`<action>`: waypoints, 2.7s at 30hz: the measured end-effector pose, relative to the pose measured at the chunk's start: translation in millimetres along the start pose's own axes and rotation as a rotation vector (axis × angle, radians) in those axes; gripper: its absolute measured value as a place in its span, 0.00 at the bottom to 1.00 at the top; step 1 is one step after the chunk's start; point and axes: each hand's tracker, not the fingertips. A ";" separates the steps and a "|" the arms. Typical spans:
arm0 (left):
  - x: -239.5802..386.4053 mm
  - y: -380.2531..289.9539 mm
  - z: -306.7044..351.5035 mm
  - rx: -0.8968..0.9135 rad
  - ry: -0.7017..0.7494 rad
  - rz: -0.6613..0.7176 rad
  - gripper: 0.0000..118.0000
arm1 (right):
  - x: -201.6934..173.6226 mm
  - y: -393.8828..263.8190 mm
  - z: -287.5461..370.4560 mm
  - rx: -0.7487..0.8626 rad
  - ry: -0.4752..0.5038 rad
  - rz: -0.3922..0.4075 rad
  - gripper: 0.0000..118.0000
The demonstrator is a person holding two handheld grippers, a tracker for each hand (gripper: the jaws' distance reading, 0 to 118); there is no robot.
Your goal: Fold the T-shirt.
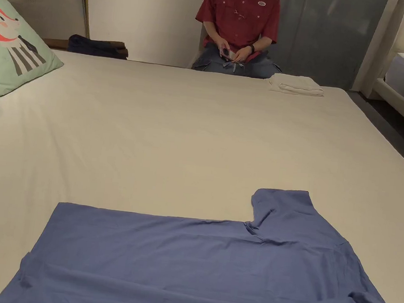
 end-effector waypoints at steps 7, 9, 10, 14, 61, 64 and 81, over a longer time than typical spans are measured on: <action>2.7 -21.2 -15.6 0.025 0.026 -0.024 0.04 | 6.2 -27.6 -34.7 -0.034 -0.060 0.059 0.17; 7.1 -20.5 -7.4 0.073 0.024 -0.038 0.16 | 3.9 -28.6 -30.7 -0.011 -0.074 0.044 0.42; 11.9 -19.6 -1.8 0.122 0.040 -0.067 0.22 | 5.2 -26.9 -27.2 0.032 -0.112 0.041 0.50; 44.0 -0.8 26.2 0.313 0.062 -0.152 0.87 | -12.4 -4.4 -2.4 0.284 -0.121 0.050 0.88; 91.1 203.6 -133.8 0.007 0.090 -0.176 0.02 | -80.2 117.9 -99.7 0.401 -0.055 0.049 0.00; 87.8 204.2 -115.6 0.034 0.057 -0.150 0.02 | -58.3 153.0 -122.0 0.244 -0.089 0.020 0.49; 87.4 188.5 -97.1 0.055 0.004 -0.170 0.01 | -30.8 203.1 -223.7 -0.202 -0.108 0.000 0.10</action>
